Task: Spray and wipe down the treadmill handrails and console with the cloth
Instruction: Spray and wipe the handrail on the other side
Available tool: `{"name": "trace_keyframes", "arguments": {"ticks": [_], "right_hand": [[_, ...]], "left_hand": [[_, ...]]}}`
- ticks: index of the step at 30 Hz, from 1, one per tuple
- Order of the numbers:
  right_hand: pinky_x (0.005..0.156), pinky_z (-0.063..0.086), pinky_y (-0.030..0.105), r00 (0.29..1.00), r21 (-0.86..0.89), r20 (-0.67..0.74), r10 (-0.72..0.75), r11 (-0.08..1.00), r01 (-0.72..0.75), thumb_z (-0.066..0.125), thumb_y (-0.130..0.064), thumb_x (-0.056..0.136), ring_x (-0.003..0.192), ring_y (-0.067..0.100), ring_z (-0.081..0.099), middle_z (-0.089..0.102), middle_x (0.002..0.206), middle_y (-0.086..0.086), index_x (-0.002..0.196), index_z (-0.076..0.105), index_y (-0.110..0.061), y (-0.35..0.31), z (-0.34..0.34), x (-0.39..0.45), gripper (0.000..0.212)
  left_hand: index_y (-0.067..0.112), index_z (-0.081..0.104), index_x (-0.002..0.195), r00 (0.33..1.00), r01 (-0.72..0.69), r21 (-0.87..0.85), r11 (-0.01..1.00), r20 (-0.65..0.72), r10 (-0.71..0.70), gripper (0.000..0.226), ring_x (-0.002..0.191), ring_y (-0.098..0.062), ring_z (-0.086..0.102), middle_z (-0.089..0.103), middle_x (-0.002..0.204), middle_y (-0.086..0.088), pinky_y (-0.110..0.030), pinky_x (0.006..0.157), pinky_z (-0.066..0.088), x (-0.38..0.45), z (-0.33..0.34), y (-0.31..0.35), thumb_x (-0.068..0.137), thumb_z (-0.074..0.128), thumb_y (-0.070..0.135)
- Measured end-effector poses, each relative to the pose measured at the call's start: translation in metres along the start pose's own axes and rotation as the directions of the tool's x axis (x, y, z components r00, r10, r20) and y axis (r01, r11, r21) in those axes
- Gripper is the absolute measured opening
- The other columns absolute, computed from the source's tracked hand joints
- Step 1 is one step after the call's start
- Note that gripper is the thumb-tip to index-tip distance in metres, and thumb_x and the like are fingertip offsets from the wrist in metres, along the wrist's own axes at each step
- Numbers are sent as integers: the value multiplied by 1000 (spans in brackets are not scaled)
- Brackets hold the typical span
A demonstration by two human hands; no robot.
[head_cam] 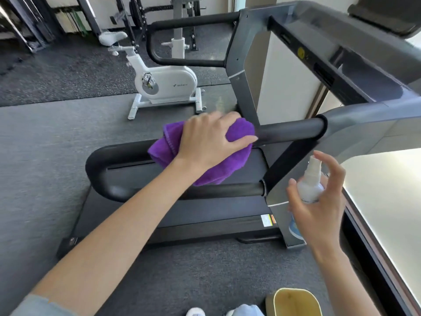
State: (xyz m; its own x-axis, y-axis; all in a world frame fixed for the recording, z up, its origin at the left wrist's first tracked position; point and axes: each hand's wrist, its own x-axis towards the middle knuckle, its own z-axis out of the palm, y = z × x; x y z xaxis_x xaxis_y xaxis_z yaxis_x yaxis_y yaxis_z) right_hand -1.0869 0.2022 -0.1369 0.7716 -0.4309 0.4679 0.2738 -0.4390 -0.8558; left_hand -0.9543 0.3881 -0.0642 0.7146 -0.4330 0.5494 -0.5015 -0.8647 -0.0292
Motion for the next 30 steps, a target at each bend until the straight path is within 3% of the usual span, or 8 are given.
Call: {"name": "trace_keyframes", "arguments": {"ticks": [3,7,12,15,19,23,27,30], "right_hand": [[51,48,23,1000,28,-6,-10,1000,10,68,5,88,50,26,57,58,70,5,131,43,-31,3,0,4,61],[52,48,25,999,33,-45,17,999,-15,66,-3,89,51,24,55,57,74,4,129,42,-34,6,-6,3,56],[53,53,40,998,12,-54,36,999,-35,68,6,88,55,32,58,60,81,4,131,41,-33,9,-21,1,63],[52,54,46,998,-3,-57,20,1000,-20,68,8,88,57,29,58,60,91,-10,130,43,-34,10,-29,-1,65],[54,52,33,998,-30,-66,14,999,-16,69,7,87,57,20,58,61,85,-14,131,42,-32,13,-30,-2,64],[54,42,10,999,6,-37,40,999,-40,69,8,87,56,14,54,57,77,-9,129,43,-31,11,-17,0,63],[52,41,10,999,40,5,33,999,-34,68,5,88,51,15,51,55,69,-9,130,43,-34,9,-8,4,62],[55,45,17,999,60,18,39,997,-40,67,1,89,53,16,53,57,71,-15,130,41,-39,9,-4,4,62]], "left_hand": [[28,70,100,993,111,48,993,-35,-110,61,75,-29,64,66,77,0,-29,59,28,-19,-10,-23,84,35,75],[21,69,82,971,234,133,963,23,-239,48,74,-35,62,69,77,-9,-33,61,25,9,1,10,95,39,56],[22,69,86,986,131,72,989,97,-138,45,73,-28,63,70,79,-5,-31,59,28,67,30,106,97,36,50],[25,67,93,995,43,35,998,85,-46,42,79,-25,65,71,87,-2,-31,60,29,84,36,139,97,34,51],[24,67,94,999,-15,-30,999,43,17,47,78,-27,64,69,83,-4,-32,58,30,66,32,103,95,36,60],[20,68,81,994,104,13,994,26,-104,51,71,-32,63,68,73,-6,-31,57,25,30,14,38,94,40,60],[18,68,77,959,284,100,954,-23,-283,48,71,-35,60,68,72,-8,-32,59,25,-4,-6,-9,91,45,57],[19,69,73,949,316,137,939,-23,-316,47,69,-35,60,69,72,-11,-33,61,25,13,4,13,90,43,54]]}}
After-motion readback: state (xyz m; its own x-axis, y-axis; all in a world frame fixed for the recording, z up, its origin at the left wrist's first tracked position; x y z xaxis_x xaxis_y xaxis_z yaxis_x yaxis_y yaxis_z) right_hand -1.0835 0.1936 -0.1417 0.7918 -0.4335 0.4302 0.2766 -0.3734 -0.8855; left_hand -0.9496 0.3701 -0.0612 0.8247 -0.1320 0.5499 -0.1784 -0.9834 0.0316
